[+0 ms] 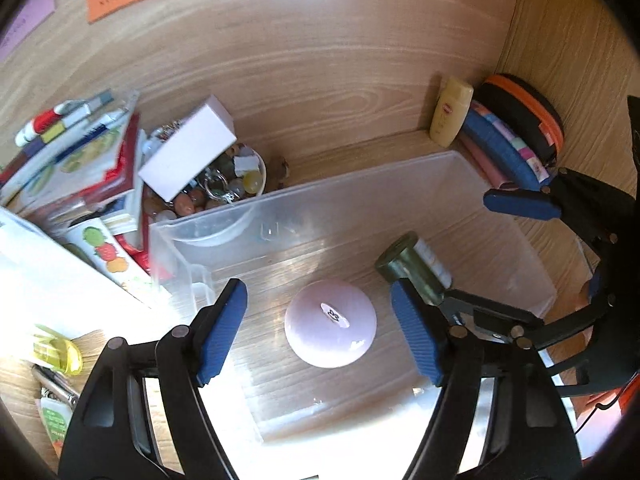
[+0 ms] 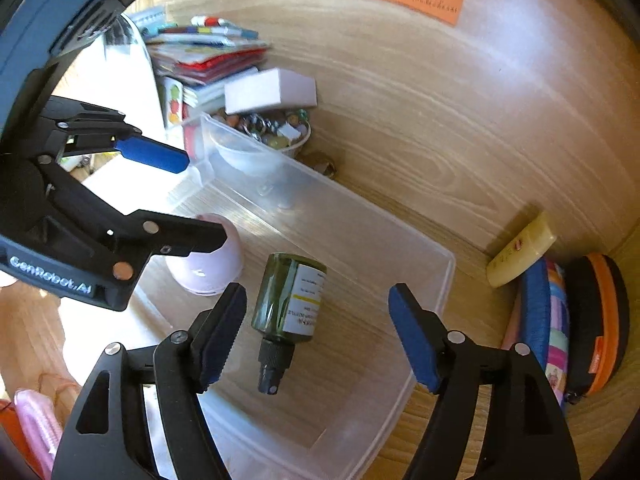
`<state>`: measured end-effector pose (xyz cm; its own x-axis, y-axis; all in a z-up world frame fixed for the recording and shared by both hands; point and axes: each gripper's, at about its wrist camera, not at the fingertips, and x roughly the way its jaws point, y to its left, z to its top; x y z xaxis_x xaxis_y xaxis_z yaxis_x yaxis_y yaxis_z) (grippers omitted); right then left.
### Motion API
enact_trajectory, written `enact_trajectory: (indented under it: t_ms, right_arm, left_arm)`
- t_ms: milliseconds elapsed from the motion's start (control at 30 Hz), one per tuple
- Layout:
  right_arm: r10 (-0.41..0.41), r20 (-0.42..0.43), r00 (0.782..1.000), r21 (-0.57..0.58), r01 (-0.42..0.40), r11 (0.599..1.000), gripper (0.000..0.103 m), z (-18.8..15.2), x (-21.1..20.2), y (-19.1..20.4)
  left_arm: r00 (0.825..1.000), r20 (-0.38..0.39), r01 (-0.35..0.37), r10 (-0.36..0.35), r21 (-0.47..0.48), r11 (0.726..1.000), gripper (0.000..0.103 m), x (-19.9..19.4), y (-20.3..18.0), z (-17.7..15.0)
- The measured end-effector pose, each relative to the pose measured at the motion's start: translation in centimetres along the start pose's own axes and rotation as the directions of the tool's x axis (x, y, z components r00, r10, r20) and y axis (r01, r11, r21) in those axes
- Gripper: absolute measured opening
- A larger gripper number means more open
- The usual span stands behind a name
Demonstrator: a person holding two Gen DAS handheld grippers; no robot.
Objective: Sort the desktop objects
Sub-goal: 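Release the green bottle with the right tool while the left releases the pink container, then move the left tool to the pink rope bag and grasp it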
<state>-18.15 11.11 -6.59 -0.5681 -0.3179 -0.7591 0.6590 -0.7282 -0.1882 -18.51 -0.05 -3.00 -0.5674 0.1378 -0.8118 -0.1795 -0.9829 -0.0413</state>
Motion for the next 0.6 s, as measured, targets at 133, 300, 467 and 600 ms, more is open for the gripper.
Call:
enact_trajectory:
  t_ms: [133, 300, 467, 600]
  right_arm:
    - [-0.003, 0.043, 0.999, 0.009, 0.003, 1.000, 0.071, -0.2, -1.9, 0.3]
    - [-0.009, 0.090, 0.996, 0.036, 0.005, 0.999, 0.076, -1.0, -4.3, 0.3]
    - [-0.014, 0.149, 0.989, 0.084, 0.001, 0.996, 0.085, -2.1, -7.2, 0.1]
    - [-0.032, 0.193, 0.981, 0.120, 0.009, 0.993, 0.087, -3.3, -9.3, 0.2]
  left_arm:
    - [0.999, 0.046, -0.010, 0.010, -0.015, 1.000, 0.082, -2.0, 0.2, -0.6]
    - [0.992, 0.121, -0.034, 0.037, -0.026, 0.999, 0.092, -4.8, -0.2, -1.6]
    - [0.980, 0.188, -0.055, 0.059, -0.027, 0.998, 0.093, -7.3, -0.9, -2.6]
    - [0.969, 0.233, -0.077, 0.082, -0.029, 0.997, 0.094, -9.0, -1.5, -3.8]
